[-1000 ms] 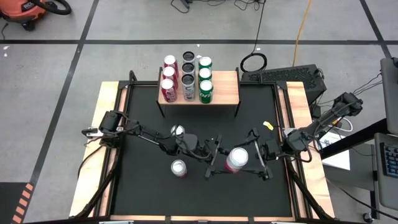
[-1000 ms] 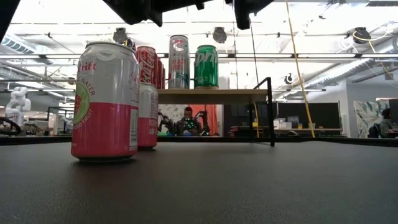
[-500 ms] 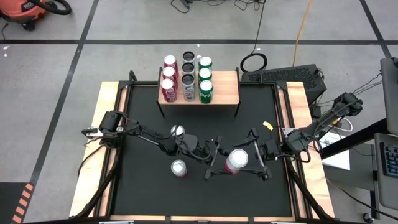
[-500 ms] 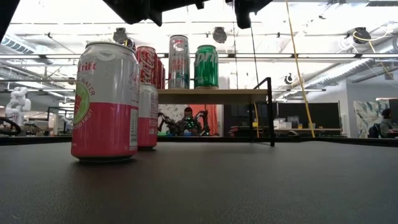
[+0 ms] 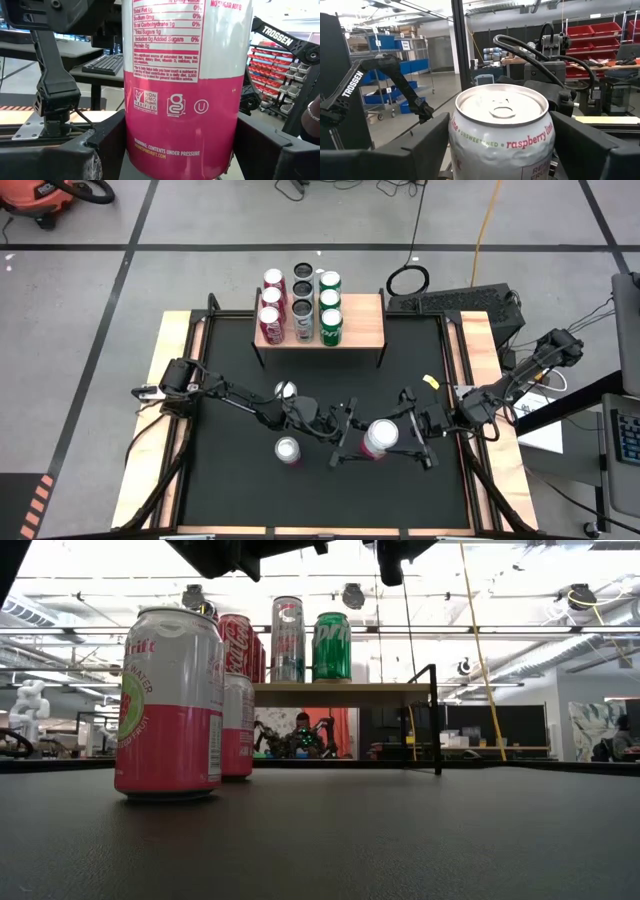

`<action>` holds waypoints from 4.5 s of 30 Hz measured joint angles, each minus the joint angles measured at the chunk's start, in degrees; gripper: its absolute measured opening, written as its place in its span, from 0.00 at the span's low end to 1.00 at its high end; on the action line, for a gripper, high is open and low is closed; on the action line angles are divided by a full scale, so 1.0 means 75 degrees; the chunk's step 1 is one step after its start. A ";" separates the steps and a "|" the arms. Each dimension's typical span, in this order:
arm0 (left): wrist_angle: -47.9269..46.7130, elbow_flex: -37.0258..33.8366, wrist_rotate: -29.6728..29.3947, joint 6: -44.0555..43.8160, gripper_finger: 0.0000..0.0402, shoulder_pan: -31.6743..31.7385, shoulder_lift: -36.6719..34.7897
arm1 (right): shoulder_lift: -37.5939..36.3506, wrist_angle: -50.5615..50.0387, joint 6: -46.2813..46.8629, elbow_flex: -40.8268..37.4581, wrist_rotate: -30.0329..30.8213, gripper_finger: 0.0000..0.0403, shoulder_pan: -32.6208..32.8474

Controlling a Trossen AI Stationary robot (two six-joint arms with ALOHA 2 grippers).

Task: Place canned beverage on shelf
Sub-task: Put the bottom right pink soda can on the shelf

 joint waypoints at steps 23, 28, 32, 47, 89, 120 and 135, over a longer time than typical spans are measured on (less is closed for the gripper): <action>0.0019 0.0006 -0.0043 -0.0049 0.72 0.0015 0.0000 | 0.0309 0.0170 -0.0142 -0.0003 -0.0589 0.81 -0.0336; 0.0016 0.0006 -0.0015 -0.0018 0.72 0.0006 0.0000 | 0.0307 0.0188 -0.0128 -0.0003 -0.0890 0.77 -0.0350; 0.0024 0.0013 -0.0008 -0.0009 0.72 0.0006 -0.0009 | 0.0309 0.0336 -0.0114 -0.0006 -0.0891 0.78 -0.0350; 0.0017 0.0017 -0.0005 -0.0006 0.72 0.0006 0.0009 | 0.0309 0.0426 -0.0217 -0.0006 -0.0941 0.80 -0.0350; -0.2943 0.0003 -0.1172 -0.0082 0.97 -0.0410 -0.0847 | -0.0864 -0.0792 -0.0577 -0.0006 -0.0492 0.68 -0.0469; -0.5321 -0.0003 -0.4880 0.0539 0.97 -0.3015 -0.1606 | -0.0555 -0.6135 -0.2251 0.3516 -0.3076 0.68 -0.5988; -0.5326 -0.0003 -0.4872 0.0539 0.97 -0.2353 -0.1606 | 0.1152 -0.4261 -0.2259 0.3200 -0.7386 0.68 -0.9326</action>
